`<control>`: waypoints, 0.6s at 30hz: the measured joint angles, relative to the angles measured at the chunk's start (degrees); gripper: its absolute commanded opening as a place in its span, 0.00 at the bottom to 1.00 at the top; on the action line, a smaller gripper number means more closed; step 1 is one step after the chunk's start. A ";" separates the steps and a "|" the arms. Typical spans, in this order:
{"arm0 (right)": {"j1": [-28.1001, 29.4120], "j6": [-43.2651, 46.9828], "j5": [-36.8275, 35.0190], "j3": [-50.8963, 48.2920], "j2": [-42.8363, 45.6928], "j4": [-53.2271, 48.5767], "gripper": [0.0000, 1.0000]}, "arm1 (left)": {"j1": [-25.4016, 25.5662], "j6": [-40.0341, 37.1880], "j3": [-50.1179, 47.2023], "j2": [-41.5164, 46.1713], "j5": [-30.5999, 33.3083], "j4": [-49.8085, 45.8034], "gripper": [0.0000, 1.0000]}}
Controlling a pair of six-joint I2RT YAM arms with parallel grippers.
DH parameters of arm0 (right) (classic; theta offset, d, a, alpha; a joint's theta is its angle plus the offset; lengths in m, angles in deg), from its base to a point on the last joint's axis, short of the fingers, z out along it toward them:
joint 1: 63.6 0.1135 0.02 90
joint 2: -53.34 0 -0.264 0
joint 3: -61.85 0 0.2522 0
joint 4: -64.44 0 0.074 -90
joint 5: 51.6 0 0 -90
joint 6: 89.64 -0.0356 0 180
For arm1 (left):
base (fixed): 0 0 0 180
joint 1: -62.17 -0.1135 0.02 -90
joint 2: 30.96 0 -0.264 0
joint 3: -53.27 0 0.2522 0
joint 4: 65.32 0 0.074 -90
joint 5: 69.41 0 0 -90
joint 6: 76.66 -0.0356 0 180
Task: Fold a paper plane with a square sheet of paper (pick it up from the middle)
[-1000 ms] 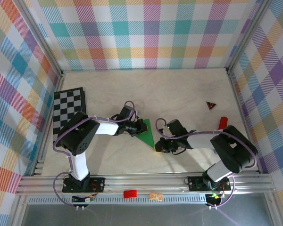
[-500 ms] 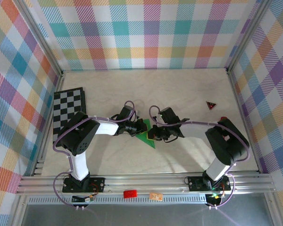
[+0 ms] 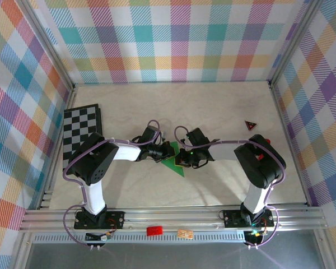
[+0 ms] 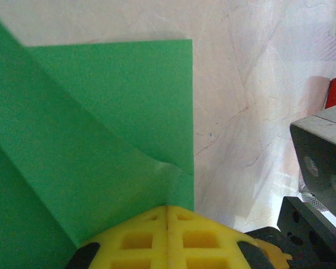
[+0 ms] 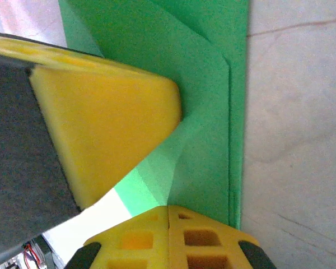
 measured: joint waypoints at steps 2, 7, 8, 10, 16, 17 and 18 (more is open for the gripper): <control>-0.39 -0.46 1.11 -2.01 0.26 3.45 0.03 | 0.00 0.00 0.00 0.00 0.00 0.04 0.04; -0.68 -0.74 1.95 -3.23 1.07 5.44 0.03 | 0.00 0.00 0.00 0.00 -0.02 0.04 0.04; -0.70 -0.76 1.92 -3.23 1.42 4.74 0.04 | 0.00 0.00 0.00 0.00 0.00 0.04 0.04; -0.70 -0.74 1.97 -3.15 2.34 2.56 0.05 | 0.00 0.00 0.00 0.00 0.00 0.04 0.04; -0.70 -0.81 3.63 0.17 3.17 0.46 0.06 | 0.00 0.00 0.00 0.00 0.00 0.04 0.04; -0.70 -0.81 3.76 0.72 3.10 0.52 0.06 | 0.00 0.00 0.00 0.00 -0.02 0.04 0.04; -0.70 -0.83 3.87 1.31 2.89 0.59 0.05 | 0.00 0.00 0.00 0.00 0.00 0.04 0.04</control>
